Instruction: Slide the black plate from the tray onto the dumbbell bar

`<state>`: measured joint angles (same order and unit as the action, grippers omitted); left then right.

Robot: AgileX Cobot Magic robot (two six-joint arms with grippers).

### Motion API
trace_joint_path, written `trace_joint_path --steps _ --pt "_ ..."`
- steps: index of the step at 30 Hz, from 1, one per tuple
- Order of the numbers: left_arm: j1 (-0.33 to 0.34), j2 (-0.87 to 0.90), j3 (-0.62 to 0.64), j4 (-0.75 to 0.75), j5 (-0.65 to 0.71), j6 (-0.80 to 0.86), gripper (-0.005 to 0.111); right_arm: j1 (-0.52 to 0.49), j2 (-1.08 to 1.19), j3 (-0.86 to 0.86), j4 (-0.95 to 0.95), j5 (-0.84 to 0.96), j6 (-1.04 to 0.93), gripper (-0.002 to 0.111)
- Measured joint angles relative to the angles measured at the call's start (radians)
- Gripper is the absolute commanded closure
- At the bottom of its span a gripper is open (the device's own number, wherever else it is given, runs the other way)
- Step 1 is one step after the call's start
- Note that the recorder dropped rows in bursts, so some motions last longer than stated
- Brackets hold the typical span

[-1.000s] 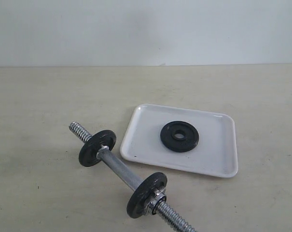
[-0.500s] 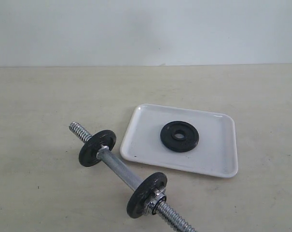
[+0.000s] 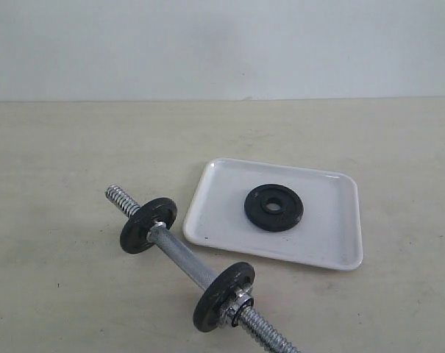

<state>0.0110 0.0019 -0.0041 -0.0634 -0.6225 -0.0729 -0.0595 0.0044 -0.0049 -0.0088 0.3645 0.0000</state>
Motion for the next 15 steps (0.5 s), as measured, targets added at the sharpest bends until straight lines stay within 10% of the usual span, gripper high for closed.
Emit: trace_joint_path --steps 15 --pt "0.000 0.000 0.000 0.000 -0.006 -0.230 0.102 0.000 0.000 0.006 0.009 -0.555 0.157 0.109"
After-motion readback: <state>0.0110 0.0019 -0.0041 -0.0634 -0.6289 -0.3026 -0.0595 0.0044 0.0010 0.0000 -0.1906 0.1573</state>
